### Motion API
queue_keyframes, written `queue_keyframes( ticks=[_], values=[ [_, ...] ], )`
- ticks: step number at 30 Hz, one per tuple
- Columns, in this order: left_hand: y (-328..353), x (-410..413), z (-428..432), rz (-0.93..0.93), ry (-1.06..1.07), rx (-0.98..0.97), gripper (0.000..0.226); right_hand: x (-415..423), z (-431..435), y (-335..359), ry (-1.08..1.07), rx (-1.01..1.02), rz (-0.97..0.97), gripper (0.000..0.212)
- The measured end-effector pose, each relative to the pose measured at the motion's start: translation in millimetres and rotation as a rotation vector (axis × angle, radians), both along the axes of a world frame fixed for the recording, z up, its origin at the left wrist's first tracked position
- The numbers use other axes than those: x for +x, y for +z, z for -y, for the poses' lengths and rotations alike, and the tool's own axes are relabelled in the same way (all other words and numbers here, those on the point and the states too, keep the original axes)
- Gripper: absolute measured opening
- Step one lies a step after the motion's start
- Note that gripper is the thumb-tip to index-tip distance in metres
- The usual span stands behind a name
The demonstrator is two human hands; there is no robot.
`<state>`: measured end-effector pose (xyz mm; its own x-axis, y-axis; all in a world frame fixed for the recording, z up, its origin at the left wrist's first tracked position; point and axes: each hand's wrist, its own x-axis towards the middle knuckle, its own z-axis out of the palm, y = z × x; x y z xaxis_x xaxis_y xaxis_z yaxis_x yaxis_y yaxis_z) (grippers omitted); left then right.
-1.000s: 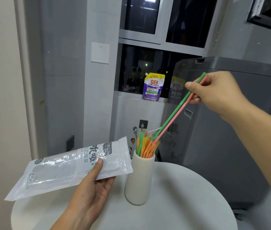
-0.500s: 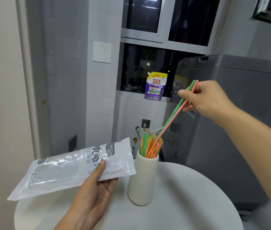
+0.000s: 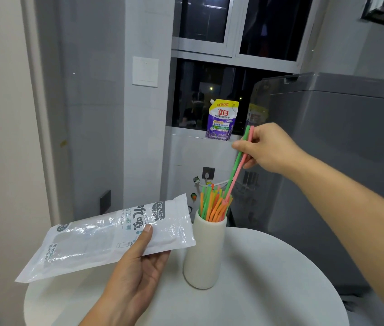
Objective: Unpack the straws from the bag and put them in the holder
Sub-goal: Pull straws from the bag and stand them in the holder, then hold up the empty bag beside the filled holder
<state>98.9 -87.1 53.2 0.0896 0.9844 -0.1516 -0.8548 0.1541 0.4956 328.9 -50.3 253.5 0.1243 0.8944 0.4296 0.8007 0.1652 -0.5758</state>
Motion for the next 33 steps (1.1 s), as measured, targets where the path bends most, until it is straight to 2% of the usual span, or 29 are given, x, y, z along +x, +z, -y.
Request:
queue_keyframes(
  ticks=[3,7,8,11,12,14,16,23,25,29,33],
  values=[
    [1.1,-1.0,1.0,0.008,-0.006,0.002,0.022,-4.4,-4.7,-22.5,0.001,-0.066,0.038,0.022],
    [3.2,0.1,3.1,0.003,-0.017,0.01,0.023,-5.3,-8.3,-52.6,0.005,-0.148,0.101,0.033],
    [3.4,-0.1,3.4,0.001,-0.02,0.013,0.023,-6.4,-8.5,-56.2,0.012,-0.138,0.091,0.034],
    [3.0,-0.4,3.7,0.007,-0.022,0.013,0.027,-11.7,-5.6,-53.5,0.031,-0.035,-0.04,0.061],
    [2.5,-0.2,3.9,0.008,-0.02,0.013,0.027,-14.7,-4.6,-52.3,0.051,0.014,-0.056,0.061],
    [2.4,0.6,4.5,0.008,-0.023,0.017,0.026,-21.6,-3.9,-53.6,0.081,0.043,0.041,0.052],
    [2.4,1.3,5.0,0.007,-0.029,0.024,0.025,-27.7,-4.6,-60.0,0.095,-0.045,0.174,0.049],
    [1.9,0.2,3.7,0.003,-0.051,0.058,0.036,-28.5,-3.8,-92.1,0.108,-0.256,0.37,0.057],
    [2.3,-0.5,3.7,0.003,-0.05,0.073,0.038,-27.4,-3.4,-98.1,0.108,-0.287,0.38,0.063],
    [1.2,0.1,3.4,-0.014,-0.051,0.082,0.048,-26.8,-1.9,-95.9,0.113,-0.211,0.308,0.081],
    [-0.8,-0.7,2.3,-0.025,-0.05,0.077,0.055,-27.9,0.0,-102.5,0.136,-0.251,0.375,0.074]
  ],
)
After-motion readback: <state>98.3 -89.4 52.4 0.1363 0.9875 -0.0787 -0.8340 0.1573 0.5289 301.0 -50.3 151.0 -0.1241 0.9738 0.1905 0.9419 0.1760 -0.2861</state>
